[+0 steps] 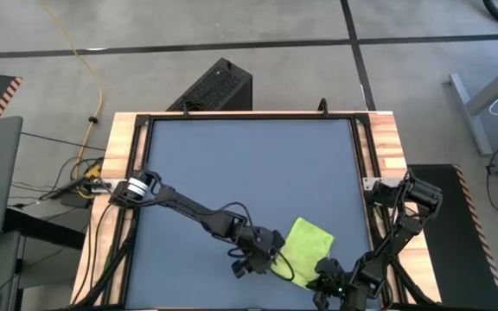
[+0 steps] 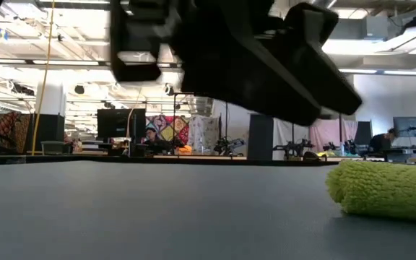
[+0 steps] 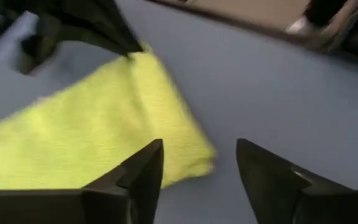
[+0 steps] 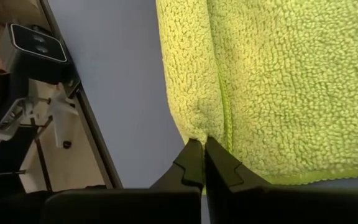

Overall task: Roll towel
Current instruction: Roll the green towel

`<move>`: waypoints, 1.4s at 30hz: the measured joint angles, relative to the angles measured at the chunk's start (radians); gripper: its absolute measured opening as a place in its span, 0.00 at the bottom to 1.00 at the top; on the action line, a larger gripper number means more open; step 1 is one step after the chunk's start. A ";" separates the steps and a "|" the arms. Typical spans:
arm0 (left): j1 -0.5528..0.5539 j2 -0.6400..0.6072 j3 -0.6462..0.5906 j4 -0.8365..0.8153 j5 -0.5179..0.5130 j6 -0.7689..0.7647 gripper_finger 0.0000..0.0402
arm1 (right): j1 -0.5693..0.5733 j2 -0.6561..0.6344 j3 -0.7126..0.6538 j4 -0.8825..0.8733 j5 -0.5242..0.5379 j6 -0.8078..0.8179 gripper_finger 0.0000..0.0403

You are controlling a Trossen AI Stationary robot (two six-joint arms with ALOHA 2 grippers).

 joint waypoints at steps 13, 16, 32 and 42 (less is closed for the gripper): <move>-0.034 0.060 0.000 0.061 -0.155 0.109 0.54 | -0.001 0.000 -0.001 0.001 0.003 0.029 0.05; -0.020 0.060 0.001 0.053 -0.139 0.086 0.54 | 0.000 0.000 -0.001 0.000 0.003 0.036 0.05; -0.030 0.108 0.001 0.084 -0.099 -0.020 0.31 | 0.000 0.000 0.000 -0.012 0.003 0.045 0.05; -0.029 0.133 0.003 0.109 -0.122 -0.129 0.24 | 0.001 0.000 0.000 -0.009 0.003 0.045 0.05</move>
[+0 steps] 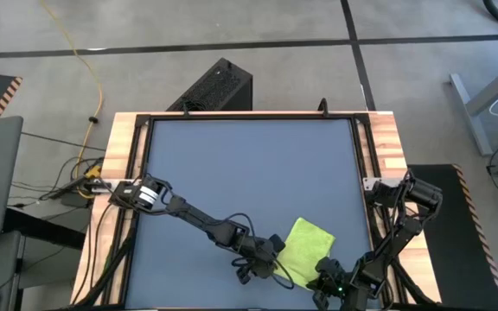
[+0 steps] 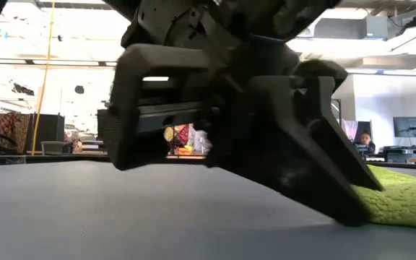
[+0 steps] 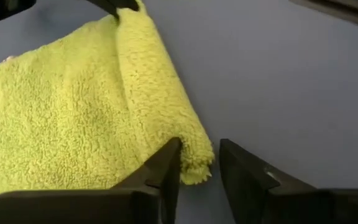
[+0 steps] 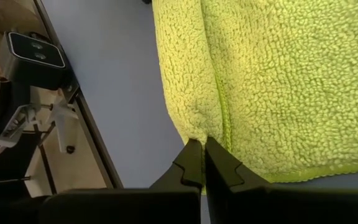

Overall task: Roll towel
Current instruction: Roll the green towel

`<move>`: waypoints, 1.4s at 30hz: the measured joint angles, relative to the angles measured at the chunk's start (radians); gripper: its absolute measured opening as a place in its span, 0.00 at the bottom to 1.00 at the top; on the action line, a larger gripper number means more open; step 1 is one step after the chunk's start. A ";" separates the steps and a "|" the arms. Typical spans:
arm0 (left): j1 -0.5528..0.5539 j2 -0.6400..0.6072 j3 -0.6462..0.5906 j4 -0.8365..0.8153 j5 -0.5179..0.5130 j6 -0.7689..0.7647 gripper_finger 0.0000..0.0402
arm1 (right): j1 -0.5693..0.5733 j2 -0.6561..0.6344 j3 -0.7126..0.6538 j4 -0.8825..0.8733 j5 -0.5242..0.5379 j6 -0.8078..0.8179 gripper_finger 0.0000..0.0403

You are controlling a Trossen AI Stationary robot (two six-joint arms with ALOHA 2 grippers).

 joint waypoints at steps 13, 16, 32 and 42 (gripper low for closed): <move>0.063 0.002 0.050 -0.136 0.230 -0.433 0.01 | 0.002 0.000 -0.001 0.017 -0.010 0.054 0.05; 0.088 0.002 0.077 -0.162 0.354 -0.548 0.00 | 0.008 0.000 -0.001 0.015 -0.017 0.112 0.05; 0.119 0.027 0.107 -0.311 0.430 -0.916 0.00 | -0.027 -0.002 0.001 0.026 -0.082 0.280 0.05; 0.131 0.037 0.106 -0.273 0.377 -1.035 0.00 | -0.048 -0.084 -0.002 -0.067 -0.129 0.283 0.05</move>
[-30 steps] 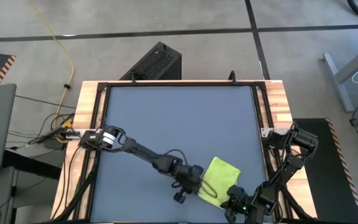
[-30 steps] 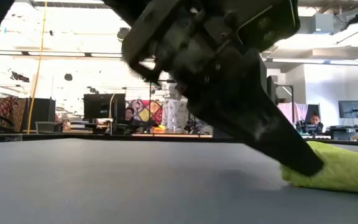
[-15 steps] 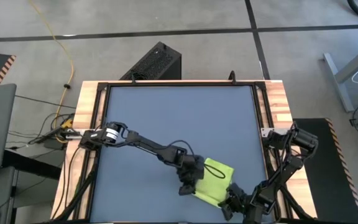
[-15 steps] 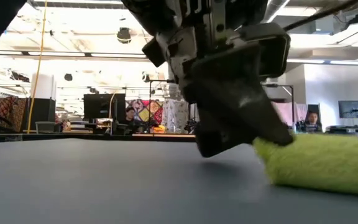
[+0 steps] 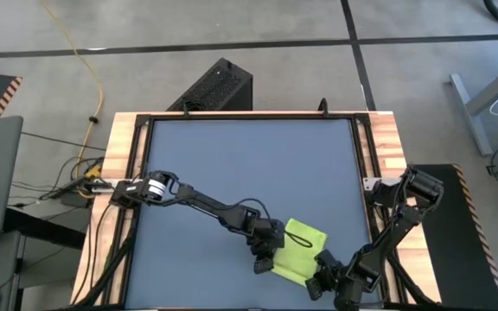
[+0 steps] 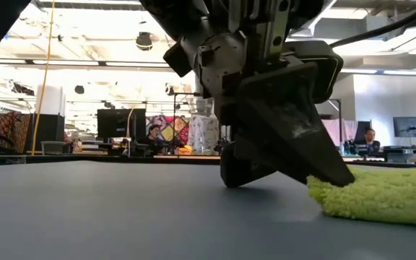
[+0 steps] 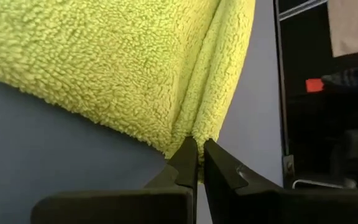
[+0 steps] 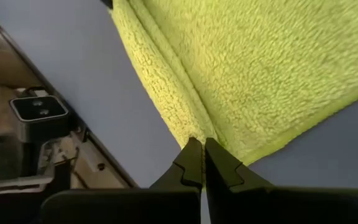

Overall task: Roll towel
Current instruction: Roll the green towel

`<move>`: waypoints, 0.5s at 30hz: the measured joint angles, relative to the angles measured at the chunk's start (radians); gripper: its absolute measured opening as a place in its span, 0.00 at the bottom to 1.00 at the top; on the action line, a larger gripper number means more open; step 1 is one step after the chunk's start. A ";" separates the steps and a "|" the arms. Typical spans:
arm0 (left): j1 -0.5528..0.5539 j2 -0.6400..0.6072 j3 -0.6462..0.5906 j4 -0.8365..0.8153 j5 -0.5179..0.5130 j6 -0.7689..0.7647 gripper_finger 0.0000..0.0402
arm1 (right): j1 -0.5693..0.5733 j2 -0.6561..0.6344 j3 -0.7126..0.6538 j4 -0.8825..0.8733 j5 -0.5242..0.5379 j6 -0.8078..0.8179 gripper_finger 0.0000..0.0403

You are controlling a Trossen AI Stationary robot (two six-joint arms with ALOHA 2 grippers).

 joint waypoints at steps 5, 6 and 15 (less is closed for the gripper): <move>0.005 0.000 -0.001 0.007 -0.025 -0.024 0.03 | -0.001 -0.025 0.000 -0.085 -0.008 0.015 0.05; 0.007 0.000 -0.001 0.010 -0.028 -0.034 0.04 | -0.004 -0.023 0.000 -0.090 -0.012 0.015 0.05; 0.036 0.003 0.019 0.040 0.028 -0.031 0.19 | -0.018 -0.014 -0.023 -0.090 -0.090 0.007 0.05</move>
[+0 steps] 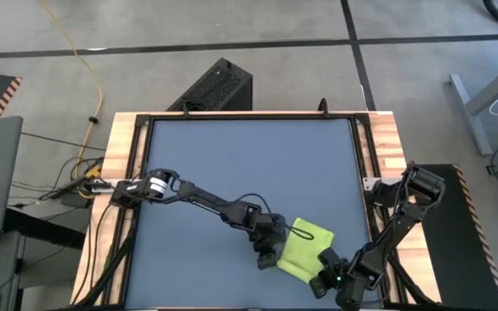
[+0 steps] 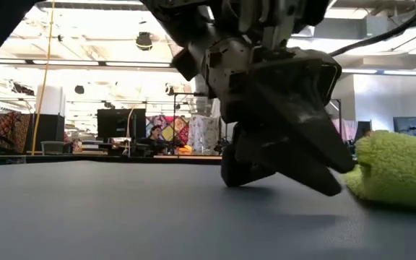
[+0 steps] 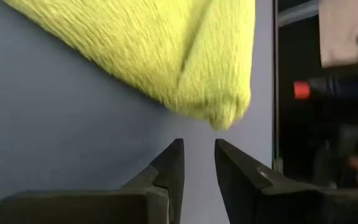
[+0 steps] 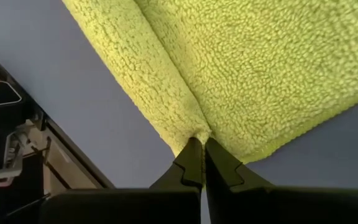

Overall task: Roll towel
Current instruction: Roll the green towel

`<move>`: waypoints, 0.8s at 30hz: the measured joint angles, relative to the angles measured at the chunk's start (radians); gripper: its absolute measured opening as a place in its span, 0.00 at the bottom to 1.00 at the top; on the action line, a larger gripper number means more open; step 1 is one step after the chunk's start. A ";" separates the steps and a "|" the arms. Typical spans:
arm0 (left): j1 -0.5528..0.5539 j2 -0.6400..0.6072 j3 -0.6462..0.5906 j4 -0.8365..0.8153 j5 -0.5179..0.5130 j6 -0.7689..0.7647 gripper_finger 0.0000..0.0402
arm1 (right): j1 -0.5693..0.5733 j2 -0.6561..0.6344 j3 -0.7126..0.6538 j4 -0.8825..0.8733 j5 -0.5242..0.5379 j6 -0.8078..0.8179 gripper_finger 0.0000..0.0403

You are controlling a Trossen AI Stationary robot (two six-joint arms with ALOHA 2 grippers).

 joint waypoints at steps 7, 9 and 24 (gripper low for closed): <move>0.017 -0.071 0.018 -0.067 0.042 0.193 0.18 | -0.008 0.001 -0.001 -0.020 0.000 0.000 0.05; 0.015 -0.115 0.023 -0.080 -0.006 0.266 0.16 | -0.012 0.001 -0.001 -0.024 0.000 -0.001 0.05; -0.100 -0.081 0.024 0.183 -0.253 0.564 0.01 | -0.029 0.003 -0.003 -0.032 0.001 0.000 0.05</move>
